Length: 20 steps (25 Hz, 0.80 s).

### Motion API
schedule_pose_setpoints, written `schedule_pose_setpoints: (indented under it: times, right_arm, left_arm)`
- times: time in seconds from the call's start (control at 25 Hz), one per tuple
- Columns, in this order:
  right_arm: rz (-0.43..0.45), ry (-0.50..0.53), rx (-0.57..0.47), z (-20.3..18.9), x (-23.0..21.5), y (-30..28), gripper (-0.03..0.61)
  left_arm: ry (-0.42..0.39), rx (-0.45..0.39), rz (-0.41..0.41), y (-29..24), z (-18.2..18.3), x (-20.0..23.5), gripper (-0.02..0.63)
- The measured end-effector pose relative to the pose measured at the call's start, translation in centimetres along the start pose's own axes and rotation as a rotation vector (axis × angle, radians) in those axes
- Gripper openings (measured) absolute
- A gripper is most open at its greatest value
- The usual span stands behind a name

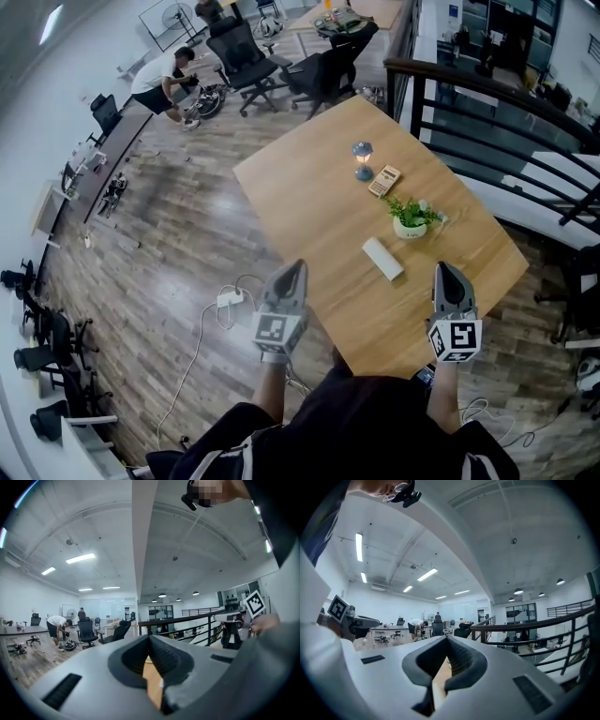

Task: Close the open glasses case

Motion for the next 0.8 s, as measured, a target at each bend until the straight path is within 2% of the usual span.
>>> schedule_pose_setpoints:
  times: [0.32, 0.8]
  right_arm:
    - [-0.003, 0.008, -0.007, 0.52, 0.23, -0.12, 0.012]
    - [0.024, 0.0, -0.004, 0.54, 0.98, -0.07, 0.012]
  left_arm:
    - [0.034, 0.007, 0.01, -0.28, 0.07, 0.47, 0.0]
    - [0.029, 0.012, 0.02, 0.38, -0.44, 0.6, 0.0]
Point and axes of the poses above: the fingertips, and each gripper's own axes: y backward along the fingers, x to its left, z out of its top, the point moved 9 cm from there along y, backward along the fingers, and after that the axes turned 1 degree about z, right-handed, at the moved point
